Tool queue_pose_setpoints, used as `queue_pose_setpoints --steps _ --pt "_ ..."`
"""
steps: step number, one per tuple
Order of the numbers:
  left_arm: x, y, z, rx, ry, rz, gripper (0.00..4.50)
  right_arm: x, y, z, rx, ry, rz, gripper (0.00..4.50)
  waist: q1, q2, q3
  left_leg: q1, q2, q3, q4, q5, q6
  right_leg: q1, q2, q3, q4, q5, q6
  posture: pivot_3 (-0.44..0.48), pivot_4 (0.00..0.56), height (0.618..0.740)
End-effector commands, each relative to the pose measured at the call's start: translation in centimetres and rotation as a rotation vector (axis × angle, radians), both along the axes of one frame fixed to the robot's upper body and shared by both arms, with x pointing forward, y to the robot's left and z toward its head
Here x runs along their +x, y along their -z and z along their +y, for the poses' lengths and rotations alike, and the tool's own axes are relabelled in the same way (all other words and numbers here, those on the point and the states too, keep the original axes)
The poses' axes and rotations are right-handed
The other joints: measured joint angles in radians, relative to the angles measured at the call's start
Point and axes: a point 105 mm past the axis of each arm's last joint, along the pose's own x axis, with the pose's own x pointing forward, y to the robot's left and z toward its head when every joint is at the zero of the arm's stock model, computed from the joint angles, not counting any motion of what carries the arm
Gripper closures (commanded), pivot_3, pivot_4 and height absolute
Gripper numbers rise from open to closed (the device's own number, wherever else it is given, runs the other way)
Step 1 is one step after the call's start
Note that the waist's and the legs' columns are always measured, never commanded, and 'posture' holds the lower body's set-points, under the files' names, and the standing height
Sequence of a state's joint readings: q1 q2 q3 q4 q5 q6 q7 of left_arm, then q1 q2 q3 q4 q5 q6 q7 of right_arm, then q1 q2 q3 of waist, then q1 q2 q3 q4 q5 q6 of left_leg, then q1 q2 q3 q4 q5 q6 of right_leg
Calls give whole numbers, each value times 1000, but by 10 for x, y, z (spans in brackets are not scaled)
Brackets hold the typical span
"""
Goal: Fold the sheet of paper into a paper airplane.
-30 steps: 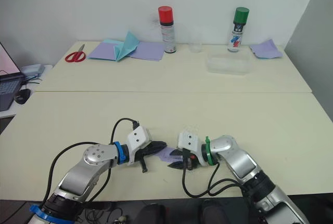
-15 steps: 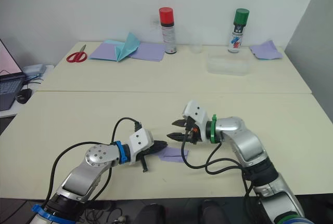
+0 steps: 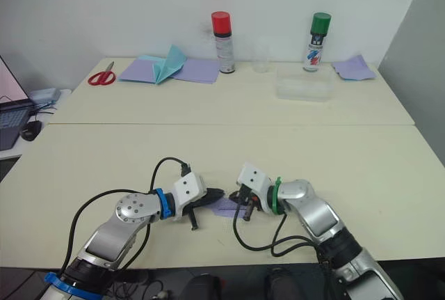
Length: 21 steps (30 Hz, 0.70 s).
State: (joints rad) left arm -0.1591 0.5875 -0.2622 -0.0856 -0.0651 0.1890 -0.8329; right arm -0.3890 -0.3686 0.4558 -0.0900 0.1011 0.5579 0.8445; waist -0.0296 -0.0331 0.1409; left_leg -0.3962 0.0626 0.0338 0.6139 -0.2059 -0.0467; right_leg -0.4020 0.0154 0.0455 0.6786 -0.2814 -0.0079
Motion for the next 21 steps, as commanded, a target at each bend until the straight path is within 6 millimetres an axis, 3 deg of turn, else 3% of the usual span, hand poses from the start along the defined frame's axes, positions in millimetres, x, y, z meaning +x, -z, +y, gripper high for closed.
queue_pose_setpoints --steps 1,8,13,18,21 --pt "-11 36 17 99 -42 134 4500 -9 21 -20 -85 30 59 4483 0 0 -1 0 0 0 0 0 0 0 0 0 0 0 0 0 150 740" --pt "-9 36 19 106 -40 131 4500 -17 21 -46 -141 30 34 4483 0 0 -2 1 0 0 0 0 0 1 0 1 0 -1 -1 0 150 740" --pt "-8 35 18 107 -34 128 4500 -20 10 -59 -127 -3 10 4483 0 -1 -1 4 0 -1 0 0 0 5 -1 1 -2 -3 -5 0 150 740" --pt "-8 35 20 113 -26 122 4500 -13 -37 -32 138 -56 -68 4483 0 -2 1 7 1 -3 -1 0 0 8 -2 0 -4 -5 -8 0 150 740" --pt "-8 34 19 115 -19 115 4500 -4 -53 -22 204 -68 -141 4483 -3 1 5 7 2 -3 -2 0 0 7 -1 0 -3 -5 -8 0 150 740"
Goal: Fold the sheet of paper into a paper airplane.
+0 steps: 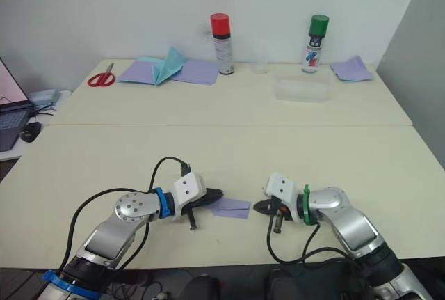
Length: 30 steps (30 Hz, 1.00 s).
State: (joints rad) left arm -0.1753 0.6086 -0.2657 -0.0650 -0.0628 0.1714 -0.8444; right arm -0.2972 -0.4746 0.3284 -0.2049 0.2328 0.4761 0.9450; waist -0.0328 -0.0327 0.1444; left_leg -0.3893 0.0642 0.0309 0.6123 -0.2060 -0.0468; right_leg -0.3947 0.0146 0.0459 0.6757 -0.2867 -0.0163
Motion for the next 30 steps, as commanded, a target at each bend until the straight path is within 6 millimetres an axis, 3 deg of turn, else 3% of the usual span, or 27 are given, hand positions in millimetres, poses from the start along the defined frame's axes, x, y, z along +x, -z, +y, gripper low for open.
queue_pose_setpoints --steps 1,4,9,16,21,26,30 --pt "-11 34 14 92 -31 122 4500 13 -30 10 91 -11 -125 4483 0 0 2 0 0 0 0 0 0 0 0 0 0 0 0 0 150 740" --pt "-11 34 15 94 -29 121 4500 13 -27 20 89 -28 -126 4483 1 -1 2 0 0 0 0 0 0 0 0 -1 0 0 0 0 150 740" --pt "-12 34 15 96 -26 121 4500 4 1 34 -9 -63 -64 4483 1 0 2 0 -1 1 -2 0 0 0 0 0 0 2 4 0 150 740" --pt "-13 32 15 93 -27 117 4500 -11 27 37 -73 -106 -10 4483 1 0 2 0 0 1 -2 0 0 -1 0 -1 0 2 3 0 150 740" --pt "-12 31 16 88 -32 114 4500 -8 39 36 -87 -80 20 4483 1 -1 2 0 0 1 -3 0 0 -1 0 -1 0 -1 -2 0 150 740" --pt "-12 21 5 19 -4 99 4500 1 47 33 -107 -60 8 4483 0 0 2 3 1 1 -3 0 0 0 0 -1 0 -2 -3 0 150 740" --pt "-10 1 -10 -86 13 90 4500 2 48 33 -111 -58 4 4483 0 -1 2 3 1 1 -3 0 0 1 0 0 0 -2 -3 0 150 740"
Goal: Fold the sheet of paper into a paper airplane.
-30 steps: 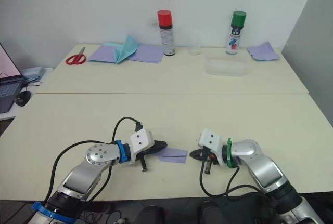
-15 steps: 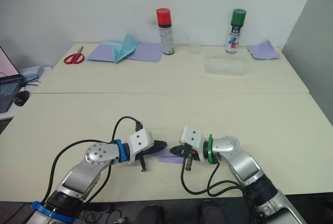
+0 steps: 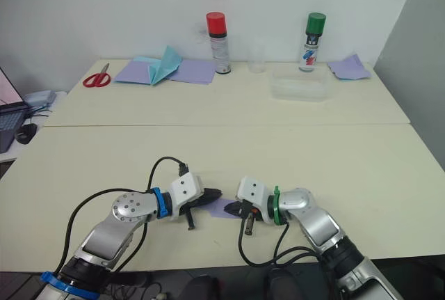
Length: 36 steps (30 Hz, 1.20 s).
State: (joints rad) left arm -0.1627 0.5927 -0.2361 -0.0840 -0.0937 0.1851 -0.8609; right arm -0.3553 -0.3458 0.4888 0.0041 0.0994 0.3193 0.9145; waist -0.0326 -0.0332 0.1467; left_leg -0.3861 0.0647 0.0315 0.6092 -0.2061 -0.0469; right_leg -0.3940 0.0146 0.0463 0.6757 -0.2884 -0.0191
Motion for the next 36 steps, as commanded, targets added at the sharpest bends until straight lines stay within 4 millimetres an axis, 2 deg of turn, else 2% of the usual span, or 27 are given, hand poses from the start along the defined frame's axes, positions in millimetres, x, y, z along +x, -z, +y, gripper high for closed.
queue_pose_setpoints --steps 1,5,9,16,18,22,24,30,36 --pt "-7 4 -11 -50 16 82 4500 2 15 -8 -64 32 23 4483 0 -1 0 0 0 0 0 0 0 0 0 0 0 0 0 0 150 740" --pt "-5 -3 -20 -115 8 121 4500 0 19 -8 -79 28 24 4483 1 -1 1 -1 -1 0 0 0 0 0 0 0 0 1 1 0 150 740" --pt "-13 3 -20 -100 19 185 4500 0 21 -10 -95 31 24 4483 1 -2 2 -3 -1 0 0 0 0 -1 0 -2 0 1 3 0 150 740" --pt "-6 32 17 49 -137 216 4500 0 22 -12 -102 36 21 4483 1 -2 2 -3 -1 -1 -1 0 0 -1 0 -1 0 1 2 0 150 740" --pt "-11 36 30 75 -166 236 4500 0 21 -12 -101 40 24 4483 0 -2 2 -2 0 -2 -1 0 0 -1 0 -1 0 0 0 0 150 740" --pt "-3 33 55 32 -321 259 4500 1 20 -15 -104 44 25 4483 -3 -1 2 5 1 -3 -1 0 0 3 0 0 0 -1 -1 0 150 740" --pt "0 32 63 -10 -388 287 4500 1 21 -17 -109 41 23 4483 -2 -1 3 6 1 -5 -1 0 0 -1 -1 0 -1 -1 -2 0 150 740" --pt "-13 32 73 -8 -385 320 4500 2 20 -18 -113 38 22 4483 -8 -1 3 6 2 -4 -1 -1 -2 -1 -1 1 -2 -2 -2 0 150 740" --pt "1 11 87 -17 -424 209 4500 4 21 -18 -117 34 21 4483 -9 -1 3 5 2 -3 -4 -2 -3 0 -1 0 -1 -3 -4 0 150 740"
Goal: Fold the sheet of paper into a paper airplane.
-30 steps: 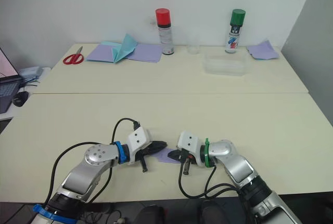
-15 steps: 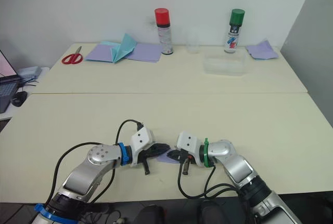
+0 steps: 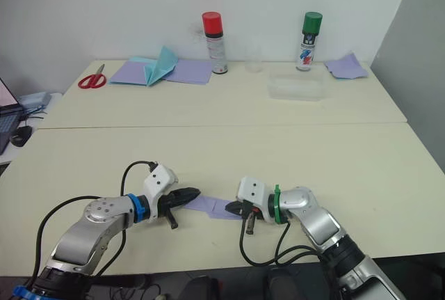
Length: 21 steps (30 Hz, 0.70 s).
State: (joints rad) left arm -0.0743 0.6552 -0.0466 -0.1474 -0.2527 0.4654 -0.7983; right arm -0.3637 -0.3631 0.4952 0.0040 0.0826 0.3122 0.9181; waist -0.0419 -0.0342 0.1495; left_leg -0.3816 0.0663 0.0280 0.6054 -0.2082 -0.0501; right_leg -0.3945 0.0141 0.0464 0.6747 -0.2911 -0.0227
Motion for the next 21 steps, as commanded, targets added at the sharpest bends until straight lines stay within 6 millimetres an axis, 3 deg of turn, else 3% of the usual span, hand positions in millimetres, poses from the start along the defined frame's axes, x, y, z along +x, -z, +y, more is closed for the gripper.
queue_pose_setpoints --steps 1,6,9,14,21 --pt "6 3 29 47 -106 -2 4500 2 20 -14 -85 40 41 4483 0 0 0 0 0 0 0 0 0 0 0 0 0 0 0 0 150 740" --pt "9 -32 21 80 32 -193 4500 3 16 -10 -61 38 36 4483 0 -4 5 -2 0 0 0 0 0 -6 0 0 0 0 0 0 150 740" --pt "-3 -45 14 78 162 -233 3791 6 12 -9 -42 50 31 4500 1 -5 5 -7 2 1 0 0 0 -10 0 1 0 0 0 0 150 740" --pt "-23 -50 8 132 362 -314 2237 8 8 -9 -30 52 32 4500 0 -5 6 -16 5 4 0 0 0 -13 -1 0 1 4 6 0 150 740" --pt "-26 -46 7 168 419 -401 22 14 -8 -5 16 65 10 4500 4 -3 11 -17 6 5 1 0 0 -13 0 -2 1 3 5 0 150 740"
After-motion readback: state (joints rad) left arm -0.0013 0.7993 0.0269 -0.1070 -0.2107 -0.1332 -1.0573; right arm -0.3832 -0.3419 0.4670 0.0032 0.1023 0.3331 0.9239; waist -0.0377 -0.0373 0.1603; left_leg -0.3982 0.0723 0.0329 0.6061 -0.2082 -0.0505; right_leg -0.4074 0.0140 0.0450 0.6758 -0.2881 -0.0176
